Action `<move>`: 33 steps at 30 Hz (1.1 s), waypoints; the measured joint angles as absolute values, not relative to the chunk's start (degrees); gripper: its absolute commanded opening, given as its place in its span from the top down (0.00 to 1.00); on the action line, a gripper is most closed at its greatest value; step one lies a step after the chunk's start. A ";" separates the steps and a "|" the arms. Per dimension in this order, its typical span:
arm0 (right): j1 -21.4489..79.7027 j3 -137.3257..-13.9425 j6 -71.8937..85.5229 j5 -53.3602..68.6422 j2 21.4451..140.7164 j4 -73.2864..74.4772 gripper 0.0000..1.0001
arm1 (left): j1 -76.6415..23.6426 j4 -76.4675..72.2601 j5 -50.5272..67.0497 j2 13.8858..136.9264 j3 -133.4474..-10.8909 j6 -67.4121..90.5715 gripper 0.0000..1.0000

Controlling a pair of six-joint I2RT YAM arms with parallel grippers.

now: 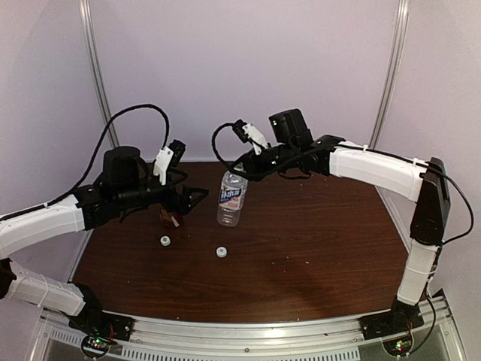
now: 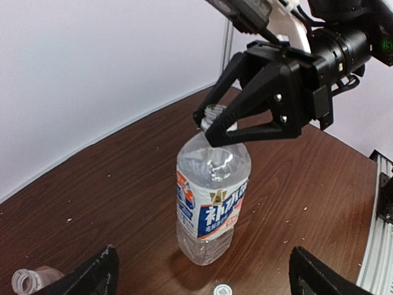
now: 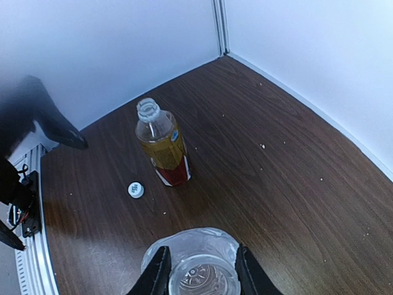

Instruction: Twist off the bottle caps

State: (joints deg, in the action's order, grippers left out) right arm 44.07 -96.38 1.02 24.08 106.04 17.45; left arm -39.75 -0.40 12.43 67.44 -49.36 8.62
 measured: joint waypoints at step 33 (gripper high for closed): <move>45.91 -100.16 -3.66 13.96 117.75 14.35 0.85 | -39.31 7.90 -6.28 60.01 -49.41 9.52 0.02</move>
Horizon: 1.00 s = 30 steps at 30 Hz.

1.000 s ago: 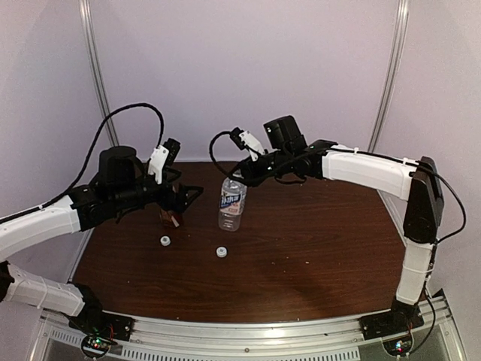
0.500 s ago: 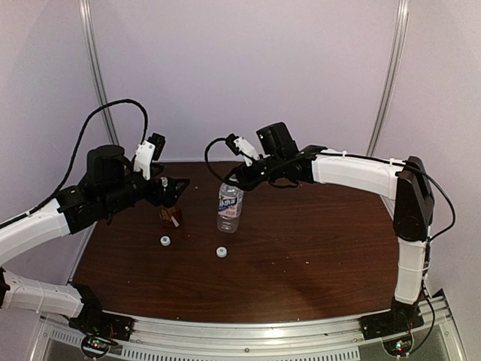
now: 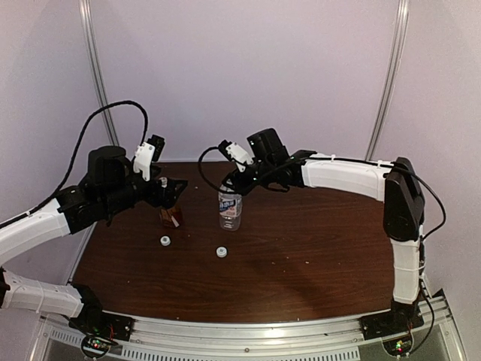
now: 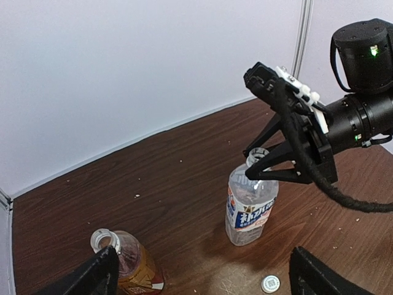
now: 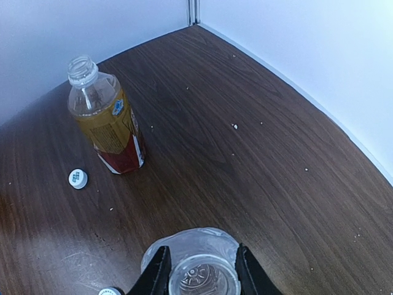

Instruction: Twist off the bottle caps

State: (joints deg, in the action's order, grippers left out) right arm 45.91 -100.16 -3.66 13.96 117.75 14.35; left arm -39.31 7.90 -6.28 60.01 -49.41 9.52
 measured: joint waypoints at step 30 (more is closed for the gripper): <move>48.45 -101.16 -5.98 10.20 118.39 16.64 0.00 | -38.50 8.69 -8.45 59.44 -49.41 9.52 0.02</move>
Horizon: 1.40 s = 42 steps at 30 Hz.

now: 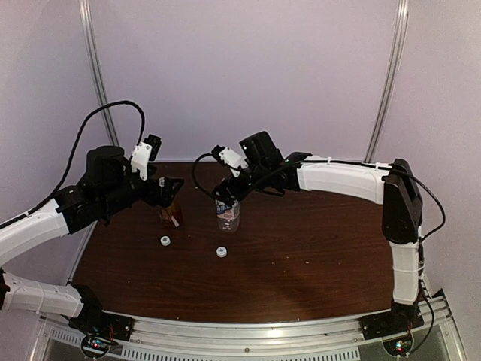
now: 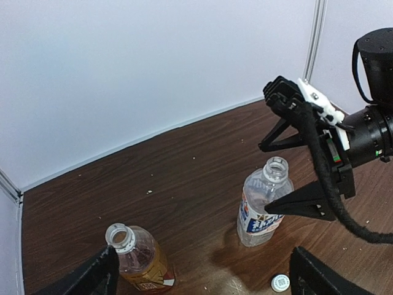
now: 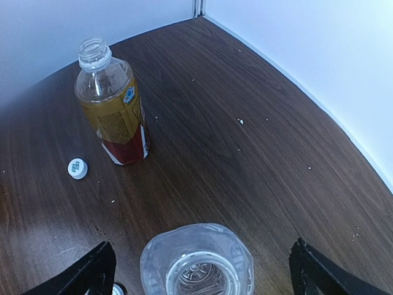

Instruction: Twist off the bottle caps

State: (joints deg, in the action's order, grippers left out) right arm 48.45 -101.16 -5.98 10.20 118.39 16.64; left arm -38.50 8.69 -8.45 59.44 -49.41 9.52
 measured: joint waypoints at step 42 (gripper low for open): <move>26.46 -94.94 4.19 8.84 96.12 28.10 0.00 | -19.73 6.61 -12.56 56.29 -46.37 16.19 0.02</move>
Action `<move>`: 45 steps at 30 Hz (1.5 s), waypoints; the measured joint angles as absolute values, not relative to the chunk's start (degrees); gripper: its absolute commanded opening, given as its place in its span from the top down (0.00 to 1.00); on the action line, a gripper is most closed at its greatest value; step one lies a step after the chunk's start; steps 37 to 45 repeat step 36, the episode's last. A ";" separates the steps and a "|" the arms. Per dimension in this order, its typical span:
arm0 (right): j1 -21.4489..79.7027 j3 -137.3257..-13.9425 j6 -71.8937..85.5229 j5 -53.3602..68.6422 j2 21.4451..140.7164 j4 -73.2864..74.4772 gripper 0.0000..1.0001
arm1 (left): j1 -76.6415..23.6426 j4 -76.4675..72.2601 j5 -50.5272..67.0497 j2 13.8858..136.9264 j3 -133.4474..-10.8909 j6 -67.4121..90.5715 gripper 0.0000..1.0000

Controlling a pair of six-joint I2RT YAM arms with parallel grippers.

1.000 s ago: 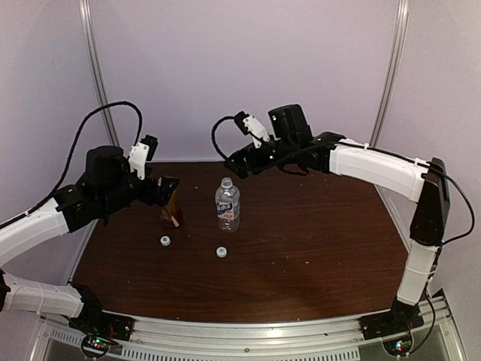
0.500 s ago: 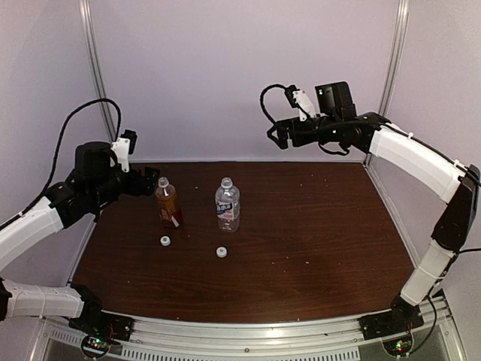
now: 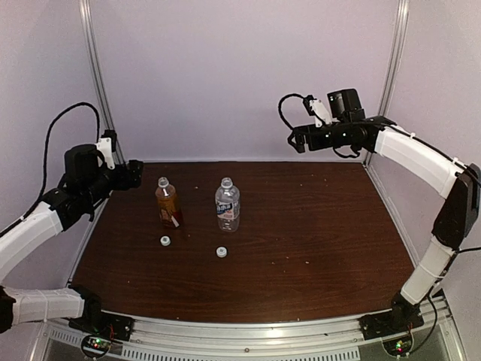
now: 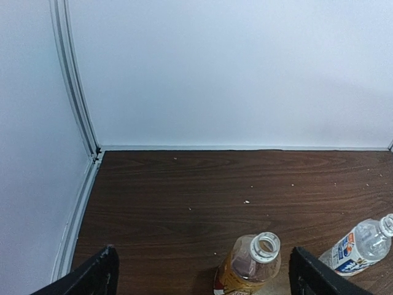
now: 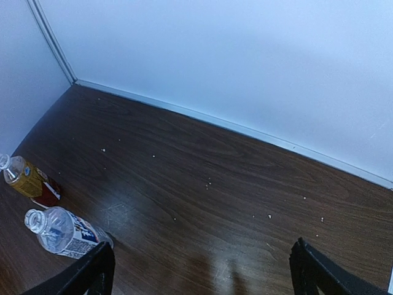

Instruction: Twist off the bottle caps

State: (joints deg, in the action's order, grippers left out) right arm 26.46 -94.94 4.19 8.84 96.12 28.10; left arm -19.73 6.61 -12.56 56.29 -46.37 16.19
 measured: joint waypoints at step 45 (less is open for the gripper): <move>24.75 -56.93 1.48 -3.86 58.89 20.36 0.00 | -17.72 14.55 -3.57 39.11 -44.34 6.66 0.02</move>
